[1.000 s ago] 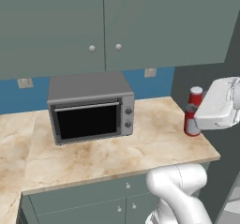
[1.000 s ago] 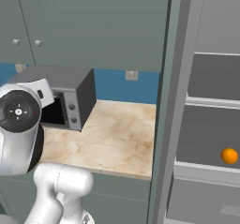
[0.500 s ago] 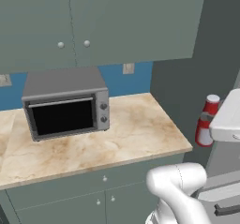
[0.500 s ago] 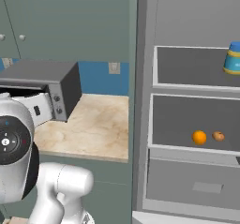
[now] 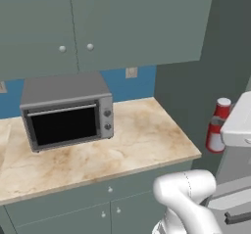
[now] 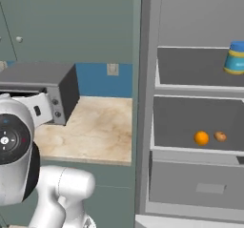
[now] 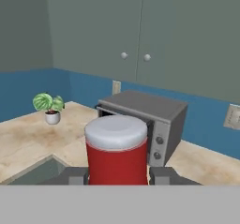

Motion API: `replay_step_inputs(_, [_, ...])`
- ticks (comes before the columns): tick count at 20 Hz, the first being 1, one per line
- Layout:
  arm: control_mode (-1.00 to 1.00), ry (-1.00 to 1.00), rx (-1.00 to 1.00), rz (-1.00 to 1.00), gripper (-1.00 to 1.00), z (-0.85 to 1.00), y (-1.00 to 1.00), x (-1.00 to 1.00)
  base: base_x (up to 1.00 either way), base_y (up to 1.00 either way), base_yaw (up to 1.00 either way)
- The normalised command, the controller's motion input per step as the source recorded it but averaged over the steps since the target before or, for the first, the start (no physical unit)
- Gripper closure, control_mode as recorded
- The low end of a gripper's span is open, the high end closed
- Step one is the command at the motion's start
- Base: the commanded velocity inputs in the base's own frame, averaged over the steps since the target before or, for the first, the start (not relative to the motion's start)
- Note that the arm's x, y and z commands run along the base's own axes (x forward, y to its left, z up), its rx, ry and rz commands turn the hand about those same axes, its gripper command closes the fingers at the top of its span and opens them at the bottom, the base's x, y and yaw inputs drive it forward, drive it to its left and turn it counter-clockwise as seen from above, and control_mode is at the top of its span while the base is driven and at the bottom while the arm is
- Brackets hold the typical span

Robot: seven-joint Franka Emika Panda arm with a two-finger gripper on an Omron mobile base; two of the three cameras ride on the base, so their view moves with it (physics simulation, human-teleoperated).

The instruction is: Place the ketchup and mayonnaise from the counter to the top shelf of the fridge. If the existing items in the fridge are on the top shelf, move them to other shelves.

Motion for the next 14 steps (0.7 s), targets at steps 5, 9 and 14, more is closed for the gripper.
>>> replay_step_inputs(5, [1.0, 0.0, 0.0, 0.0, 1.0, 0.0, 0.0, 0.0, -0.33, -0.54, -0.06])
replay_step_inputs(9, [1.0, 0.0, 0.0, 0.0, 1.0, 0.0, 0.0, 0.0, -0.45, 0.66, 0.0])
replay_step_inputs(14, [1.0, 0.0, 0.0, 0.0, 1.0, 0.0, 0.0, 0.0, -0.89, 0.6, 0.11])
